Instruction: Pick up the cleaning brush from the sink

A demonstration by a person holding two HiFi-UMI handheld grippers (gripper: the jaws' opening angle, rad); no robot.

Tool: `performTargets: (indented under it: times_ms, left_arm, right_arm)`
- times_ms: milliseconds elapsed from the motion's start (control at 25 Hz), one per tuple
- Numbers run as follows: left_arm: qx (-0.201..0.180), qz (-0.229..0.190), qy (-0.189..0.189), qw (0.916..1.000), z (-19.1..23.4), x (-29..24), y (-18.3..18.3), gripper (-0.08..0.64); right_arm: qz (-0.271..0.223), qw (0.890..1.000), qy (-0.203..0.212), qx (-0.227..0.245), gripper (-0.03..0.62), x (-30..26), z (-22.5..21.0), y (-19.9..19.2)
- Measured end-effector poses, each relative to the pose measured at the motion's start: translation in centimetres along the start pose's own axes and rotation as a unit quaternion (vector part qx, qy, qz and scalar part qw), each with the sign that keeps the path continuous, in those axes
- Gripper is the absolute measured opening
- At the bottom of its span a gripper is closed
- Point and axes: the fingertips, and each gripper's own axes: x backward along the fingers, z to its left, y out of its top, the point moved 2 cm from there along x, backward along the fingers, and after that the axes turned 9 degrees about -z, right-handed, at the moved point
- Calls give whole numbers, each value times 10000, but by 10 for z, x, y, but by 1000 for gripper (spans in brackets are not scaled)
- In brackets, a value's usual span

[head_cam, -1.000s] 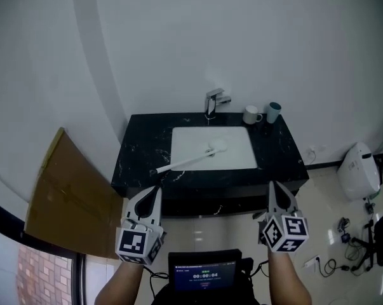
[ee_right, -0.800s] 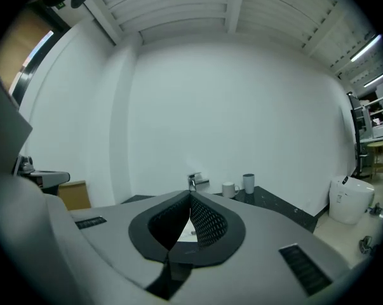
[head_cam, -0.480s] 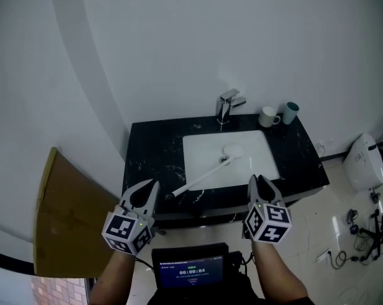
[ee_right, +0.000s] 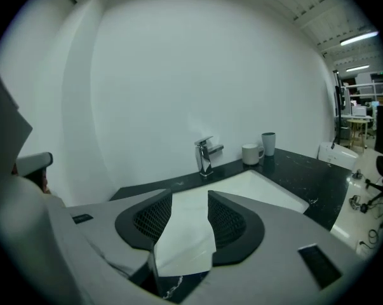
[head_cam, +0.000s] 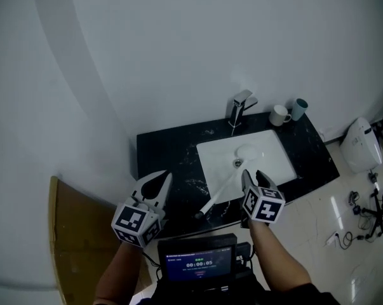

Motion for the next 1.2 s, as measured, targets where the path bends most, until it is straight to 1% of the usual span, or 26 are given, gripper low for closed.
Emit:
performTargets:
  times_ms: [80,160,200,240,320,360,440,520,560,680,760,840,880,960,1000,1040,1160,1200]
  left_arm:
    - [129,-33,-205,9997,24,1,2,9]
    - [292,-172,-455,9984,44,-3,4,9]
    - [336,-218,-592,9974,52,-7,3,9]
    - [341,-219,-722,9966,59,-11,0,9]
    - [289,-130,-976,9947,68,-19,-9,9]
    - [261,-81,-1111,9934,73,-22,-15,9]
    - [292,-54,-1315,9909,81,-32,-20,9]
    - [351,-52,-1407,9894,89,-45,-23,9]
    - [346,-14,-1432,9891,94,-52,-26,9]
    - [270,128,-1457,9889,100,-75,-34,9]
    - [325,220,-1420,9891,101,-92,-38,9]
    - [398,335,-1362,9893,104,-109,-42,9]
    - [408,372,-1366,9891,105,-116,-45,9]
    - [402,390,-1452,9878,104,-127,-51,9]
    - [404,370,-1490,9873,104,-131,-53,9]
    - [413,340,-1505,9872,104,-134,-55,9]
    - [443,355,-1483,9873,110,-141,-62,9]
    - [450,393,-1476,9872,111,-143,-65,9]
  right_arm:
    - [215,9990,-376,-74,167,-18,13,-15]
    - [508,9956,-703,-359,167,-39,28,-35]
    - [692,9927,-848,-510,189,-50,35,-47]
    - [885,9890,-1010,-617,232,-62,39,-59]
    - [1204,9806,-1380,-701,233,-83,40,-79]
    - [1317,9764,-1569,-680,233,-92,38,-85]
    - [1515,9651,-2102,-388,233,-105,18,-92]
    - [1698,9507,-2589,-157,233,-118,-4,-100]
    - [1794,9454,-2714,-181,233,-126,-11,-106]
    - [2111,9354,-2791,-511,233,-154,-20,-129]
    - [2280,9306,-2804,-579,233,-169,-28,-140]
    - [2563,9236,-2730,-815,233,-183,-26,-157]
    - [2624,9227,-2672,-915,233,-191,-25,-163]
    - [2654,9234,-2598,-967,234,-205,-29,-171]
    - [2777,9198,-2583,-1002,239,-207,-30,-176]
    - [2951,9139,-2571,-1078,276,-207,-30,-184]
    - [3336,8987,-2567,-1229,276,-215,-35,-201]
    - [3496,8919,-2582,-1248,276,-216,-36,-207]
